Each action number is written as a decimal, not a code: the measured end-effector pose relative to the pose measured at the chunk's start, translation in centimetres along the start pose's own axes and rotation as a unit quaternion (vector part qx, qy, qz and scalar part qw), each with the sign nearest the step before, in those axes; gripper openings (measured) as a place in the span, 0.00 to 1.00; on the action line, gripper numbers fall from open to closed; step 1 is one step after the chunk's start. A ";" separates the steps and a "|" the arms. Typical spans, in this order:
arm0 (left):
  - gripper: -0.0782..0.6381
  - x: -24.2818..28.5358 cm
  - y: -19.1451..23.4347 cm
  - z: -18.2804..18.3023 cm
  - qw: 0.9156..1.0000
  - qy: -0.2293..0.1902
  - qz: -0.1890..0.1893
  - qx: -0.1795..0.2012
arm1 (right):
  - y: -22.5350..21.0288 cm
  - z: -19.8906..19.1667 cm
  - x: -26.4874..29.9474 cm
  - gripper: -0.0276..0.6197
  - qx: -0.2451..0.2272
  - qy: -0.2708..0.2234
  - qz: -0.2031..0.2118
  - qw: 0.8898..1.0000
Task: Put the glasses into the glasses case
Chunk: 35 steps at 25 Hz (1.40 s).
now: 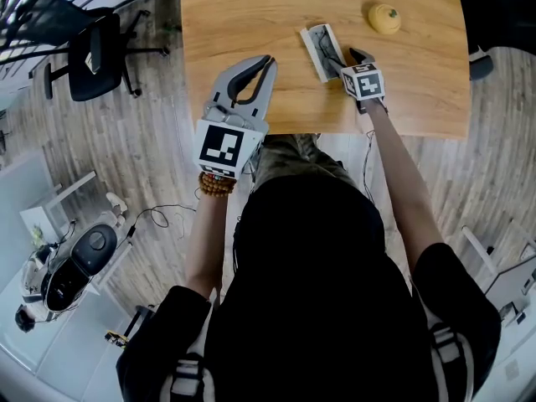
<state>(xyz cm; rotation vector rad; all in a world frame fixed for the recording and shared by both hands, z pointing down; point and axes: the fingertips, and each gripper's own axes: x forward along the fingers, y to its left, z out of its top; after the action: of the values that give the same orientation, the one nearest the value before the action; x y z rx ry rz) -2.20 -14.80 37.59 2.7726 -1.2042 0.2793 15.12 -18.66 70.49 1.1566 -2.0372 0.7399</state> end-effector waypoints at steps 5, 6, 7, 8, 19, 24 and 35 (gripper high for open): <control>0.15 -0.2 -0.1 -0.1 1.000 0.001 0.002 -0.001 | 0.1 0.1 0.4 0.53 0.026 -0.002 0.013 1.000; 0.15 -0.1 -0.2 -0.2 1.000 0.003 0.002 -0.001 | 0.0 0.1 0.6 0.53 0.038 -0.001 0.017 0.999; 0.15 0.0 -0.3 -0.2 1.000 0.003 0.001 0.000 | -0.1 0.1 0.7 0.54 0.053 -0.001 0.019 0.998; 0.15 0.1 -0.3 -0.1 1.000 0.001 0.000 0.000 | -0.2 0.3 0.5 0.52 0.067 -0.002 0.020 0.998; 0.15 -0.2 0.2 0.1 1.000 0.003 0.006 0.005 | 0.5 1.0 -0.3 0.37 0.049 -0.039 -0.016 0.998; 0.15 -0.1 0.0 0.0 1.000 0.002 0.006 0.003 | 0.7 1.5 -0.9 0.46 0.060 -0.052 0.002 0.997; 0.15 -0.7 0.2 -0.4 1.000 0.004 0.006 0.002 | -0.9 0.8 -0.8 0.43 0.004 -0.038 -0.049 0.998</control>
<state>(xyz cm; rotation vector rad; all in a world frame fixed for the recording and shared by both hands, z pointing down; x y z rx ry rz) -2.89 -14.39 37.80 2.7668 -1.2193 0.2936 16.00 -19.22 69.53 1.2979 -2.0245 0.6660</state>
